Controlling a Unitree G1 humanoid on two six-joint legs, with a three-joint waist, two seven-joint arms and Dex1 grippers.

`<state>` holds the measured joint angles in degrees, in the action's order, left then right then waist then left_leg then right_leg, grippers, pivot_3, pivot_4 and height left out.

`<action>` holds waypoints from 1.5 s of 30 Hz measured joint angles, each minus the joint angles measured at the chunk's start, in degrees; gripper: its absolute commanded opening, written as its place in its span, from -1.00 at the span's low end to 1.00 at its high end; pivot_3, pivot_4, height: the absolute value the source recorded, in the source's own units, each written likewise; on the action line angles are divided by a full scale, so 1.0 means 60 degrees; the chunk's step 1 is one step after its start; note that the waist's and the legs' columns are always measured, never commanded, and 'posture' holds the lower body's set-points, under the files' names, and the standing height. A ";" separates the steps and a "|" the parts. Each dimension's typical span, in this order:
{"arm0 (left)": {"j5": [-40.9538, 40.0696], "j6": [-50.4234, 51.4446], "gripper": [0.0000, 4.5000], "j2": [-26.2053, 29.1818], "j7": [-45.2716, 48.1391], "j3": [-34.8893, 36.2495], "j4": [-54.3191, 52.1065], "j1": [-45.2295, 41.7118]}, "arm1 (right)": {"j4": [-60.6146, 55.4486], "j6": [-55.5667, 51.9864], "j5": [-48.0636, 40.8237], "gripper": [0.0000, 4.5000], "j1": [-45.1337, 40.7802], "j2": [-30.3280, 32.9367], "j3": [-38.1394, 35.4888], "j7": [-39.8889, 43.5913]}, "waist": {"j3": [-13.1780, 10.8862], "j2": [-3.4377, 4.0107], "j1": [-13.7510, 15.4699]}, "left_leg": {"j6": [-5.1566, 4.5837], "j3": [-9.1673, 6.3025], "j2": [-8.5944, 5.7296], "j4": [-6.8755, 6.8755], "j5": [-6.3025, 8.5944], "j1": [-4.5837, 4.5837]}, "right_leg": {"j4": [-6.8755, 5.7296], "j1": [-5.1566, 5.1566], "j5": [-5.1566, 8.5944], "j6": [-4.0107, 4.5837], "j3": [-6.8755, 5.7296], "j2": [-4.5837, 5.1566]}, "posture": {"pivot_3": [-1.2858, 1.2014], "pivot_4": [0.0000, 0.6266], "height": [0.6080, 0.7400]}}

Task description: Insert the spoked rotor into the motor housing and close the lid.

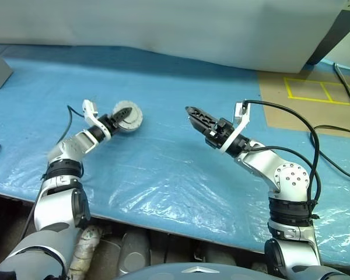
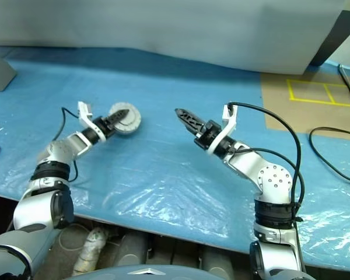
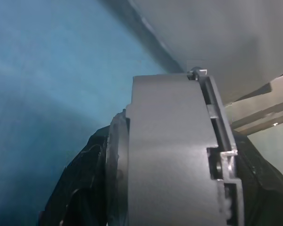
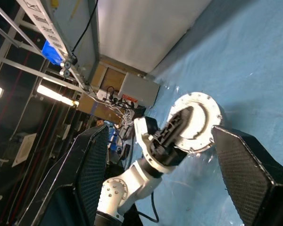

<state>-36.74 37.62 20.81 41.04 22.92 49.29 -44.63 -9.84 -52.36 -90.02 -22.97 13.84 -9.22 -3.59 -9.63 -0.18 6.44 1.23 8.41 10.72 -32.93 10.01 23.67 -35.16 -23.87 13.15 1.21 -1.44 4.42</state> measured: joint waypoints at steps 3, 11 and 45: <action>0.0169 -0.0401 0.32 -0.0141 -0.0038 -0.0028 0.0299 -0.0070 | 0.0012 -0.0071 0.0028 0.62 -0.0025 0.0006 0.0068 0.0019 | 0.0001 -0.0001 -0.0025 | 0.0000 0.0000 -0.0001 -0.0001 0.0000 -0.0008 | -0.0009 0.0002 0.0000 0.0002 0.0000 -0.0002 | 0.03 -0.52 1.00; 0.0765 -0.1512 0.98 0.0278 -0.0525 0.0039 0.1103 -0.0310 | 0.0012 -0.0104 0.0053 0.63 -0.0022 0.0053 0.0065 0.0016 | 0.0001 0.0000 -0.0151 | 0.0001 0.0002 0.0007 0.0022 0.0001 -0.0108 | 0.0008 0.0094 0.0003 0.0006 0.0006 -0.0003 | 0.03 -0.52 1.00; 0.3274 -0.3707 0.98 -0.0984 0.2260 -0.5056 -0.4612 0.0849 | -0.1142 0.2490 0.9023 0.63 0.1052 0.1051 0.1101 0.0366 | -0.0002 0.0002 -0.0174 | 0.0003 0.0023 0.0010 0.0064 -0.0002 -0.0096 | 0.0055 0.0089 0.0004 0.0006 0.0021 0.0004 | 0.03 -0.52 1.00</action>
<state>-17.09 15.37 14.91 54.60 -7.41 21.62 -39.53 -16.69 -37.42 -35.88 -16.66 20.15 -2.61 -1.40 -9.65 -0.17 5.40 1.25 8.55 10.78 -32.55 10.00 23.09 -34.83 -23.33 13.17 1.25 -1.31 4.45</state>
